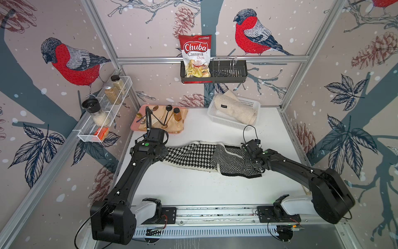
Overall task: Roll up the scarf and place it into the basket
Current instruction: Flatten out the scarf at the center of the board.
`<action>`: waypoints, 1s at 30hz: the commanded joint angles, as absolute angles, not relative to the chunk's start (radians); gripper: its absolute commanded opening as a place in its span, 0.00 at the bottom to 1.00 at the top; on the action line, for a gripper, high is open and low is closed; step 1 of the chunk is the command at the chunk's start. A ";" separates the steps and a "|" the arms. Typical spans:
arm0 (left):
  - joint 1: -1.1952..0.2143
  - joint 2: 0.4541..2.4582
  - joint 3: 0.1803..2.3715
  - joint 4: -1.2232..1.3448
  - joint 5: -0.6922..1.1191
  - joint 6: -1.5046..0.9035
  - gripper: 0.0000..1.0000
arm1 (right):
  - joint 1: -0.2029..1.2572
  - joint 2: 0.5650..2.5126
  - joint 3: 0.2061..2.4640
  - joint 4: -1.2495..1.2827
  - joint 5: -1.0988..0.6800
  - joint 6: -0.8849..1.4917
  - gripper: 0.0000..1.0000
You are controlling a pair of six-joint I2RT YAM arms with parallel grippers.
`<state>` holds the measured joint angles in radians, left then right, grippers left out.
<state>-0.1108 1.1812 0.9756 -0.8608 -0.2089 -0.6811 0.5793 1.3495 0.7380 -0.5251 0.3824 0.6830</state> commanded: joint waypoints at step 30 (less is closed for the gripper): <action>-0.073 1.210 0.932 -0.648 0.115 -0.620 0.94 | 0.424 1.496 0.928 -0.591 0.517 0.578 0.59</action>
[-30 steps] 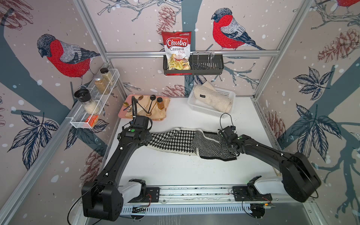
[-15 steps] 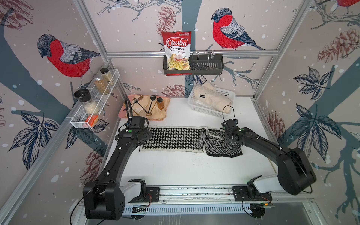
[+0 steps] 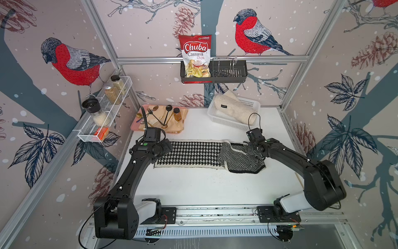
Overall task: Roll up the scarf and place it into the basket
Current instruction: Flatten out the scarf at the center of the board.
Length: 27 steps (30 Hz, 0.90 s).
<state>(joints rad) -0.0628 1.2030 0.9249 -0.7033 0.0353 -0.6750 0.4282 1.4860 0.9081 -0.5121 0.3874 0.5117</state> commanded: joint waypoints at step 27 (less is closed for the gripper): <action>-0.387 1.297 1.011 -0.541 0.178 -0.553 0.97 | 0.290 1.362 0.745 -0.418 0.424 0.679 0.08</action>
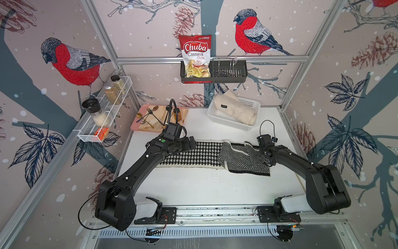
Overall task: Roll up the scarf and place it into the basket
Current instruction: Flatten out the scarf at the center of the board.
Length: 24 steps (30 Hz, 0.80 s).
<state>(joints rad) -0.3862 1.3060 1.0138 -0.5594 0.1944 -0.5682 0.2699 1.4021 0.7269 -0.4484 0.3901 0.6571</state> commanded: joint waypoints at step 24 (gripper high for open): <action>-0.158 1.042 1.039 -0.708 -0.052 -0.589 0.96 | 1.012 1.734 1.572 -0.285 0.086 0.343 0.00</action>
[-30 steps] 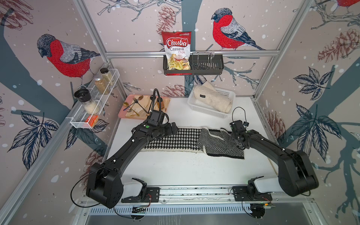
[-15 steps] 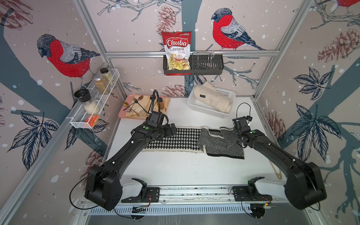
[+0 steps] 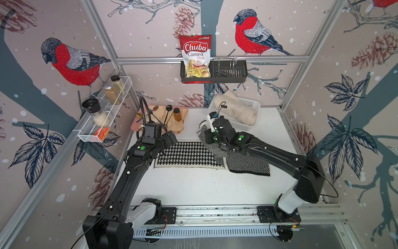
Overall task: Roll up the scarf and place it into the basket
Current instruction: Flatten out the scarf at the center of the board.
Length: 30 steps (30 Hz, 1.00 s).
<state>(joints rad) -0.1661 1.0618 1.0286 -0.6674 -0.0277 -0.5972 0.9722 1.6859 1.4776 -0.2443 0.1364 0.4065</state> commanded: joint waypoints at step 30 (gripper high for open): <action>-0.133 0.975 1.055 -0.768 -0.141 -0.627 0.97 | 1.139 1.774 1.550 -0.163 0.074 0.455 0.70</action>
<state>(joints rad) -0.1360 0.9798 1.0466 -0.7395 -0.0906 -0.6136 1.1110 1.7962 1.5837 -0.2344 0.1928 0.3813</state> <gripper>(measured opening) 0.969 0.207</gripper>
